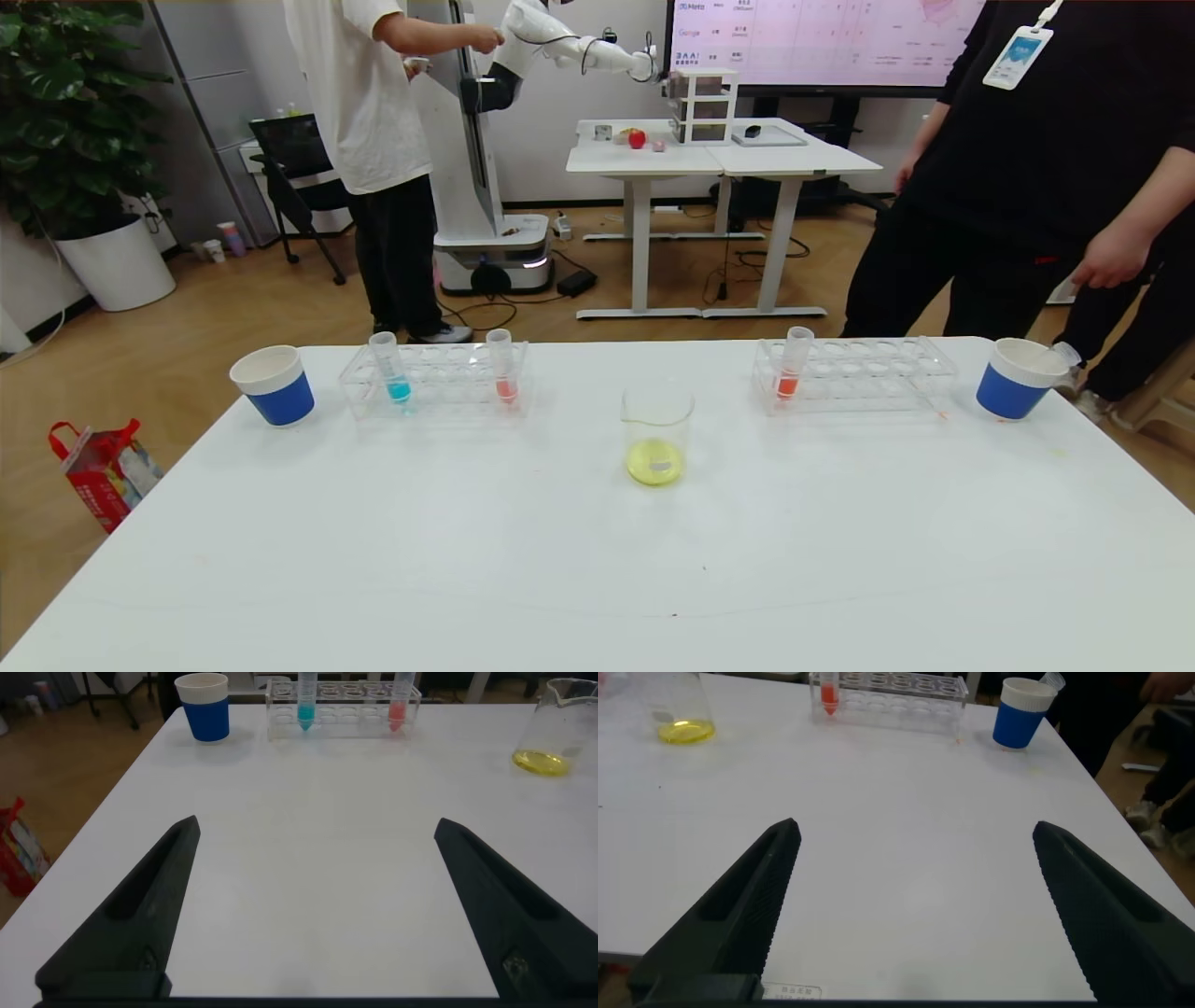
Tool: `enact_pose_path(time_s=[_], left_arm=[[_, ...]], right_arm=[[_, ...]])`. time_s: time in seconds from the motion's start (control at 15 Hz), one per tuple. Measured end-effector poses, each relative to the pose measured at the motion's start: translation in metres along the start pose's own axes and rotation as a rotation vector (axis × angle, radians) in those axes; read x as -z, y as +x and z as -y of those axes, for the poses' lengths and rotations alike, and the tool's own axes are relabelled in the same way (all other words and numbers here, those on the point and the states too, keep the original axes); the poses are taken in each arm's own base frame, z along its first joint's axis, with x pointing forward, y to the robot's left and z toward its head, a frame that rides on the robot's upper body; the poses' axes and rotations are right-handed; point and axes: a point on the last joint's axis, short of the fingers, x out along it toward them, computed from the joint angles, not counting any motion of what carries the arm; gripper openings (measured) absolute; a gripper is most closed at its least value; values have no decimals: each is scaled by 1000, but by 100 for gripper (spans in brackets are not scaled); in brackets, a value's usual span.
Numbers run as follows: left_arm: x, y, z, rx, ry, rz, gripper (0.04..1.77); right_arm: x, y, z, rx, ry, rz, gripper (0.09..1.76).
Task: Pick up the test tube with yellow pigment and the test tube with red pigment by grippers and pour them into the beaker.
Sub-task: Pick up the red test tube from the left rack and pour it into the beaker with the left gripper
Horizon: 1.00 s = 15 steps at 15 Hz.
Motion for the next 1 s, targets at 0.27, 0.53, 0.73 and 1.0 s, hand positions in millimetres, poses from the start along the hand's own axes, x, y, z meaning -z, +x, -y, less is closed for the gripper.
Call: enact_pose_path(time_s=[0.27, 0.53, 0.73, 1.0], left_arm=[[0, 0, 0, 0, 9, -1, 175], [0, 0, 0, 0, 8, 0, 175], [-24, -7, 0, -7, -5, 63, 175], [-71, -2, 0, -2, -10, 62, 175]], right_arm=[[0, 0, 0, 0, 0, 0, 174], [0, 0, 0, 0, 0, 0, 174], [0, 0, 0, 0, 0, 0, 174], [0, 0, 0, 0, 0, 0, 174]])
